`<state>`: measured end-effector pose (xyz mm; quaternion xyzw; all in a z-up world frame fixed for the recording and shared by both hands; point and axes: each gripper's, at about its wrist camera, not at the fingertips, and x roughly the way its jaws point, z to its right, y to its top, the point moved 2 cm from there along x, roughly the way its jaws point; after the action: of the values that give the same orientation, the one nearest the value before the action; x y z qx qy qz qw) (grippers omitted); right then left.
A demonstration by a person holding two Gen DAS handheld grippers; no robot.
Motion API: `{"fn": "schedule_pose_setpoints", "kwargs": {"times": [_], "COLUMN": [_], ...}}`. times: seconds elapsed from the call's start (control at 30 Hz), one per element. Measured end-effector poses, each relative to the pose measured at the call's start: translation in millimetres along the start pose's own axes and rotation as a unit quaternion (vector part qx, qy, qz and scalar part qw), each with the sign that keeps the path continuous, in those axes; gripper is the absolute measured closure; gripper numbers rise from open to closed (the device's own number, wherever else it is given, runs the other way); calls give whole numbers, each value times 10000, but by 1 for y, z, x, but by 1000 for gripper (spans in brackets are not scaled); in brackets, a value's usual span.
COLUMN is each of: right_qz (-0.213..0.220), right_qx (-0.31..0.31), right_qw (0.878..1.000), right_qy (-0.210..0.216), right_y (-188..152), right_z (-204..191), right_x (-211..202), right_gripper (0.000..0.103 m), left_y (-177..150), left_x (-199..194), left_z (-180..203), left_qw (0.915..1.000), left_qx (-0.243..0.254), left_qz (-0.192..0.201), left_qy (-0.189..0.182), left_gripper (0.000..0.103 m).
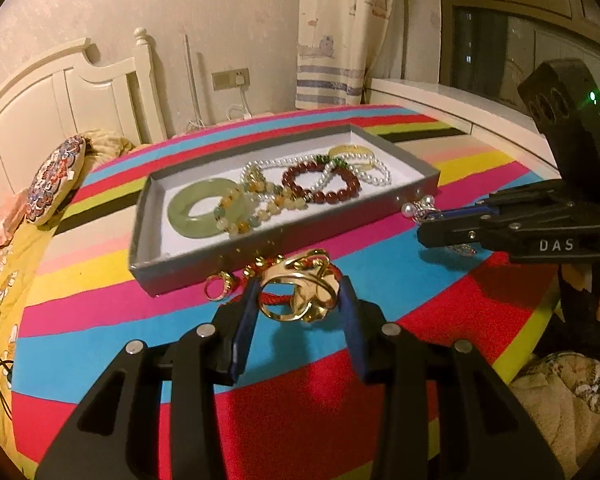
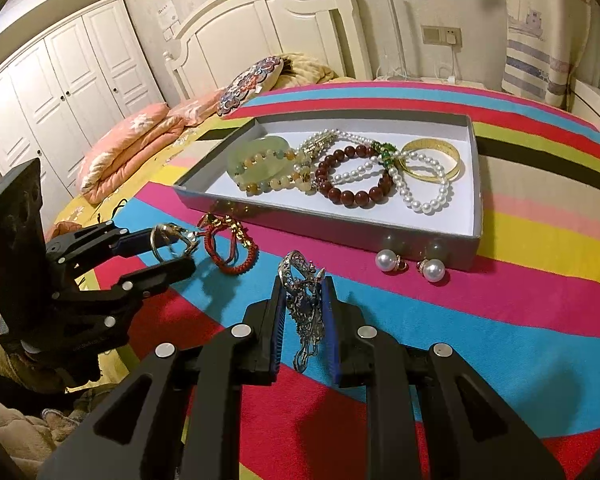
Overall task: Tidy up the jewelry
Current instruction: 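Grasp the gold rings with the left tool while the right tool holds the silver brooch, then carry the gold rings and silver brooch into the grey box and release both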
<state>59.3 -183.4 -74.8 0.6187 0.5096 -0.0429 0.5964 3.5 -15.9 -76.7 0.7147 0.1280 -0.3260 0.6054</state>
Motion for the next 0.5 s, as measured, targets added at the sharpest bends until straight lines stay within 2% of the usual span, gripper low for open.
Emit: {"fn": "schedule_pose_setpoints", "kwargs": {"times": [0.27,0.5], "right_qz": [403,838], "right_qx": [54,165], "right_qw": [9991,9959], "right_qy": [-88,-288], "right_y": [12,36], "right_z": [3,19], "right_x": [-24,-47], "right_gripper": [84,84], "left_y": [16,37], "left_x": [-38,-56], "left_z": [-32,-60], "left_qw": [9977,9949], "left_qx": [-381,-502], "left_qz": [532,773], "left_qy": [190,422], "left_gripper": [64,64]}}
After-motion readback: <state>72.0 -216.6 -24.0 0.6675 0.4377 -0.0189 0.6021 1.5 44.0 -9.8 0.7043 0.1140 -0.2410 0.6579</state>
